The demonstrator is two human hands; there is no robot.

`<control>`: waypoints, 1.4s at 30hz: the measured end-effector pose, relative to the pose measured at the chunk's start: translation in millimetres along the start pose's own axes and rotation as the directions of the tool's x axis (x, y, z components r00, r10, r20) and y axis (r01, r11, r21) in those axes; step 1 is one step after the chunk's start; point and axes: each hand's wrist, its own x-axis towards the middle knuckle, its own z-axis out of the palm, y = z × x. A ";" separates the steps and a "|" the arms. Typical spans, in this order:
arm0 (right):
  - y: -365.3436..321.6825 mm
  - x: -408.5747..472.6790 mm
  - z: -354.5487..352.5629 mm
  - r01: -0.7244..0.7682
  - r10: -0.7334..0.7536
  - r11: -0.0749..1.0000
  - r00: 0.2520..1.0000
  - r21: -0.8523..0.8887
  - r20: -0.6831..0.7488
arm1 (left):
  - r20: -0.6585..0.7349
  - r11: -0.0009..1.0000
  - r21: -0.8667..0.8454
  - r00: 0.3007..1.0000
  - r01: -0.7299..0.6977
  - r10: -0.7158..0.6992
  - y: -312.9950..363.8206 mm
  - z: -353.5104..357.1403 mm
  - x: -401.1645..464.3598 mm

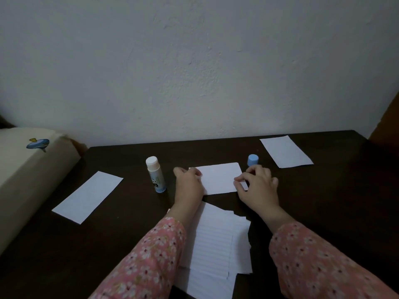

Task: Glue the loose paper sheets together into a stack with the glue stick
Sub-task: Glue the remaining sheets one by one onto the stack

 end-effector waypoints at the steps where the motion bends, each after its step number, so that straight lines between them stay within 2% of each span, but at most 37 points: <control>1: -0.2 0.5 -0.5 0.000 0.000 1.000 1.000 0.004 0.007 | -0.012 0.999 0.044 1.000 0.011 -0.010 3.6 0.9 -2.6; 2: -1.1 1.2 -1.0 0.003 -0.003 1.000 1.000 0.002 0.015 | -0.042 0.993 0.114 0.999 -0.019 0.023 6.9 1.8 -5.5; 4: -5.2 3.5 -2.0 0.025 -0.025 1.000 1.000 0.003 0.007 | -0.083 0.952 0.263 0.980 -0.155 0.183 12.9 5.5 -10.3; 7: -19.8 11.1 -3.7 0.140 -0.140 0.990 0.990 -0.022 0.031 | 0.037 0.832 0.441 0.933 -0.337 0.358 15.7 15.9 -7.9; 10: -35.9 18.6 -0.8 0.276 -0.251 0.960 0.926 -0.051 0.280 | 0.296 0.755 0.501 0.903 -0.423 0.310 13.4 23.0 -0.3; 13: -39.6 18.6 5.1 0.272 -0.209 0.961 0.842 -0.057 0.497 | 0.421 0.766 0.481 0.879 -0.426 0.224 10.1 23.7 5.8; 19: -36.2 20.6 6.2 0.231 -0.146 0.968 0.832 -0.096 0.535 | 0.442 0.742 0.477 0.858 -0.471 0.261 9.2 11.8 5.9; 26: -35.7 20.7 7.3 0.205 -0.120 0.973 0.837 -0.102 0.534 | 0.425 0.729 0.531 0.880 -0.432 0.212 7.6 8.3 4.3; 32: -38.8 21.6 8.1 0.163 -0.070 0.978 0.839 -0.127 0.539 | 0.320 0.776 0.551 0.936 -0.307 0.143 4.4 18.3 0.6; 36: -36.2 20.0 8.7 0.113 -0.029 0.984 0.864 -0.137 0.502 | 0.244 0.805 0.563 0.968 -0.189 0.057 -3.2 16.0 -1.8; 42: -34.8 16.4 6.8 0.076 0.030 0.971 0.902 -0.226 0.432 | 0.227 0.800 0.577 0.973 -0.161 0.033 -0.3 14.9 -1.5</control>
